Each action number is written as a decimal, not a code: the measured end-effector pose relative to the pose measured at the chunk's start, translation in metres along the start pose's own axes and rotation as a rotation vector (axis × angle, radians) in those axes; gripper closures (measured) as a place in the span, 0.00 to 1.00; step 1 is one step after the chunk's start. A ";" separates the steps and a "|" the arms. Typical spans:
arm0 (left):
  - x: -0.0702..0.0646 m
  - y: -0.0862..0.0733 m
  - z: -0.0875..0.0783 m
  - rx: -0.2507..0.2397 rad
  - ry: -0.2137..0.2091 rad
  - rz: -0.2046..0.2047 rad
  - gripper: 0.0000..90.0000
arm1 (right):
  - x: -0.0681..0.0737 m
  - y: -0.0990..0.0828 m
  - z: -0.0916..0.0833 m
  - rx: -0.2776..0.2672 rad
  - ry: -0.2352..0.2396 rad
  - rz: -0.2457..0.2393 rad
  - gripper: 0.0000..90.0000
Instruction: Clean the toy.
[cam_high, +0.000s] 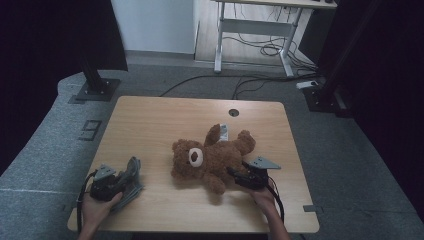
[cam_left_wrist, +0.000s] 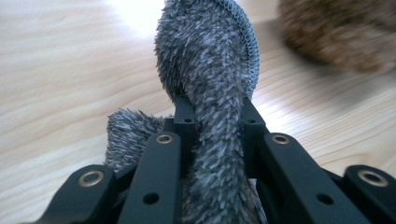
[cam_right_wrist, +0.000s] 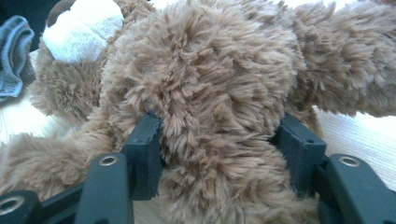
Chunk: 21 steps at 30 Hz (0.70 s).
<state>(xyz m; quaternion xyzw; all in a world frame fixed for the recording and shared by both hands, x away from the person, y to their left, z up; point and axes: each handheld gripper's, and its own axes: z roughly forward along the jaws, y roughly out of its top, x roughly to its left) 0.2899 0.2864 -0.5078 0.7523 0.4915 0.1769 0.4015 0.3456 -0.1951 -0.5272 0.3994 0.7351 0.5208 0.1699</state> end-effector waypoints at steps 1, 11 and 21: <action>0.000 0.000 0.000 0.000 0.000 0.000 0.84 | 0.000 0.000 0.000 0.000 0.000 0.000 0.47; -0.052 0.035 0.015 -0.073 -0.100 0.091 0.83 | -0.005 0.005 0.003 0.013 0.012 0.058 0.52; -0.101 0.071 0.033 -0.114 -0.193 0.171 0.83 | -0.008 0.008 0.005 0.012 0.025 0.076 0.53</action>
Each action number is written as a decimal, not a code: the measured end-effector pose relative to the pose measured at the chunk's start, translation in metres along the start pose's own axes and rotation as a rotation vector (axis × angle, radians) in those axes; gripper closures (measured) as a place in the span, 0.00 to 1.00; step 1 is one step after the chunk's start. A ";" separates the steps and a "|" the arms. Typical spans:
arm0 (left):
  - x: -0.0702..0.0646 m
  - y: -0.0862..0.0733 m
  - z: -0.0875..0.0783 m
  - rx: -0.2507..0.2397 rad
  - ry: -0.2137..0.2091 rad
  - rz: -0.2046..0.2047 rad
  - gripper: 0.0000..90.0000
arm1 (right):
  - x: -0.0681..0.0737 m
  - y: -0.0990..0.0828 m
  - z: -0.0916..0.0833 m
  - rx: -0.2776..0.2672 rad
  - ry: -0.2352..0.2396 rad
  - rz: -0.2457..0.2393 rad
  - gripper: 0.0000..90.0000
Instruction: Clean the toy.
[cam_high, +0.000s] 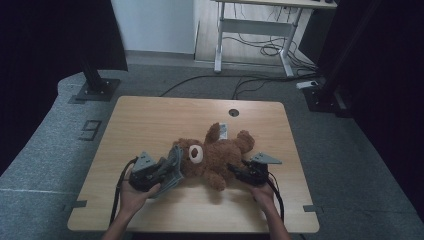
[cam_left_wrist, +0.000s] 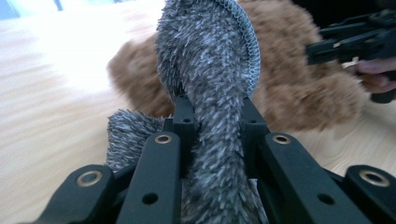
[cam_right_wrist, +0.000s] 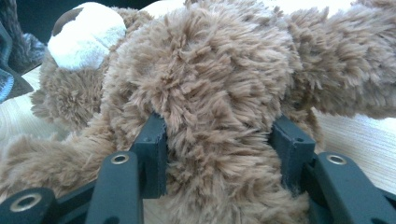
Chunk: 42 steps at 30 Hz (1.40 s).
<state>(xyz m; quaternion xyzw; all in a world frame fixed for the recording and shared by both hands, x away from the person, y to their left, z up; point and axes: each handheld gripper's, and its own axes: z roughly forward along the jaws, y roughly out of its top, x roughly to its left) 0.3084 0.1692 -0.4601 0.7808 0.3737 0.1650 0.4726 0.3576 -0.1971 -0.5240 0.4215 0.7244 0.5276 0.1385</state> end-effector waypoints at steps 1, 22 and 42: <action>-0.008 0.007 0.007 0.001 -0.021 0.016 0.83 | 0.000 0.000 0.000 0.000 -0.001 0.000 0.53; -0.095 0.041 0.100 0.064 -0.192 0.108 0.82 | -0.001 0.001 0.001 -0.007 -0.007 0.020 0.58; -0.030 -0.005 0.061 0.064 -0.081 -0.015 0.82 | -0.008 -0.006 0.000 -0.021 0.061 -0.014 0.70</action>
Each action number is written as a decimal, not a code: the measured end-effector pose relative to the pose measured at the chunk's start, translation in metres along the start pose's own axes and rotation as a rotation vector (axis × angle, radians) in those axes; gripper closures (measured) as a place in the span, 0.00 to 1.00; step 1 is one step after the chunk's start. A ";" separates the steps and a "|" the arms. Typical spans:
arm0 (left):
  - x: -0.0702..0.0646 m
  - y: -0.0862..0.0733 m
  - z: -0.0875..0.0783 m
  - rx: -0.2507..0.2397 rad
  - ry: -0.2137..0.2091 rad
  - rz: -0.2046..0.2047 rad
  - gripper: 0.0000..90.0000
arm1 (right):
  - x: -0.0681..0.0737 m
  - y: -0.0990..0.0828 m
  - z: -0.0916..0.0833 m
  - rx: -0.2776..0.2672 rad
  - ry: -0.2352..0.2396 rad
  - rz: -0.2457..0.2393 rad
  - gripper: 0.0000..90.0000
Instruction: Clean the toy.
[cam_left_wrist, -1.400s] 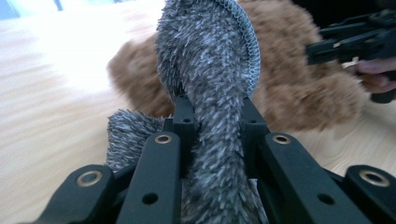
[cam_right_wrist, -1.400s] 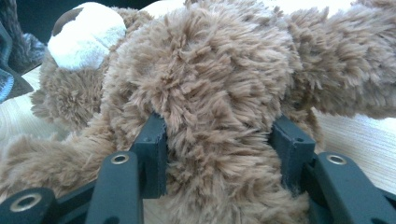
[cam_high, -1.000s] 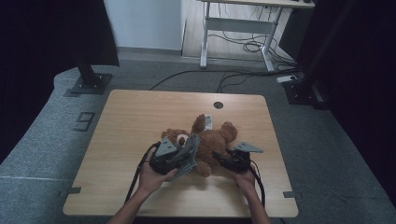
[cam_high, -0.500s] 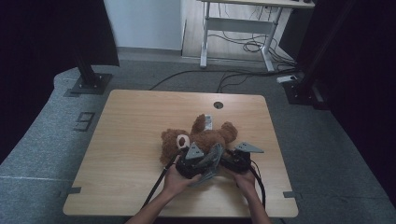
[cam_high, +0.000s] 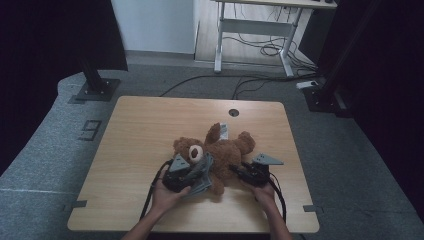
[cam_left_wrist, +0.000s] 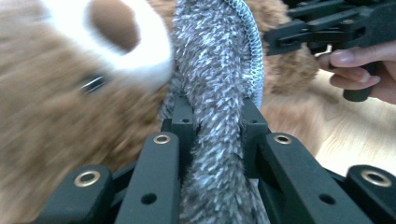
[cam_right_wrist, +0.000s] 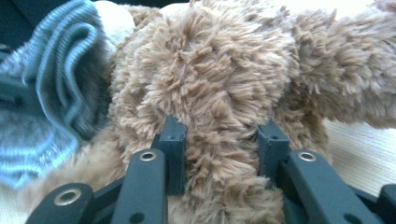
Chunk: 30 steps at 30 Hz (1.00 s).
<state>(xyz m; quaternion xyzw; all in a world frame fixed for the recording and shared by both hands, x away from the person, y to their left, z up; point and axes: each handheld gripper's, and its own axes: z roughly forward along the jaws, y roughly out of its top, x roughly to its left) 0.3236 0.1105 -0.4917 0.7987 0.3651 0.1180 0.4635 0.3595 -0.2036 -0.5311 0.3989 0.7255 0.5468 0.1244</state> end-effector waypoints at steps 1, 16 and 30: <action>0.000 0.000 0.000 0.000 0.000 0.000 0.82 | 0.000 0.000 0.000 0.002 0.000 0.003 0.70; 0.040 -0.003 -0.050 -0.068 0.060 -0.079 0.82 | -0.006 0.001 0.001 -0.010 0.025 0.019 0.70; -0.056 0.039 0.028 -0.008 -0.104 0.100 0.81 | -0.005 0.002 0.002 -0.013 0.024 0.041 0.70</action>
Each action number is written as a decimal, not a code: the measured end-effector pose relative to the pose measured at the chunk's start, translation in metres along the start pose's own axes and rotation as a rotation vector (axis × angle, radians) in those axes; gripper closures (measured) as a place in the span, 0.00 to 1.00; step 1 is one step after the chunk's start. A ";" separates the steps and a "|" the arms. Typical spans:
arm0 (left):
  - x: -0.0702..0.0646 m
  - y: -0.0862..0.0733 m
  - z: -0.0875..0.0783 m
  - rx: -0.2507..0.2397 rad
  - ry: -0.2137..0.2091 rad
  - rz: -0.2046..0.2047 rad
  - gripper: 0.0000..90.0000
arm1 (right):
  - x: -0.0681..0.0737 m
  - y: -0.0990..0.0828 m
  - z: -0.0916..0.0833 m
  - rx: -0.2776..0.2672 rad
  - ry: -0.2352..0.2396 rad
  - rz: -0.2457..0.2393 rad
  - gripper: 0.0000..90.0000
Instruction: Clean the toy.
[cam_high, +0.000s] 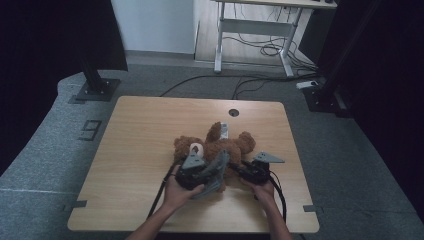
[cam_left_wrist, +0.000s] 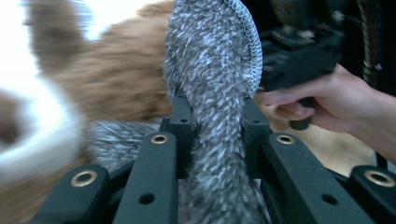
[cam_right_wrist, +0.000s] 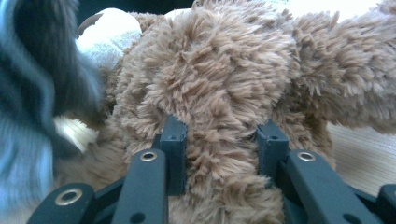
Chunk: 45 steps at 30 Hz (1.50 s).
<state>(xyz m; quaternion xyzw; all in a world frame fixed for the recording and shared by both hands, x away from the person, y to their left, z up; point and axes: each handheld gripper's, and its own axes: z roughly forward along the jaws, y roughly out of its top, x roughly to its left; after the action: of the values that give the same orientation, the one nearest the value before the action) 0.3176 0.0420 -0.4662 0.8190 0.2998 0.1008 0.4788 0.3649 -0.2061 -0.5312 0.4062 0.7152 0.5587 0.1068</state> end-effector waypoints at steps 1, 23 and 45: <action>-0.005 0.000 0.007 0.013 -0.008 0.007 0.80 | 0.000 0.000 0.000 0.001 0.001 -0.001 0.70; 0.014 -0.028 0.026 0.097 0.012 -0.080 0.80 | -0.002 0.000 0.000 0.003 0.019 0.001 0.71; 0.058 -0.050 -0.044 0.039 0.106 -0.146 0.79 | -0.004 -0.002 0.000 -0.005 0.038 -0.002 0.71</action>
<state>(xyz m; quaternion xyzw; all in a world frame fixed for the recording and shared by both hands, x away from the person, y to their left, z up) 0.3245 0.1266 -0.4923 0.7975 0.3857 0.1029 0.4523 0.3663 -0.2095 -0.5346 0.3945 0.7160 0.5681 0.0946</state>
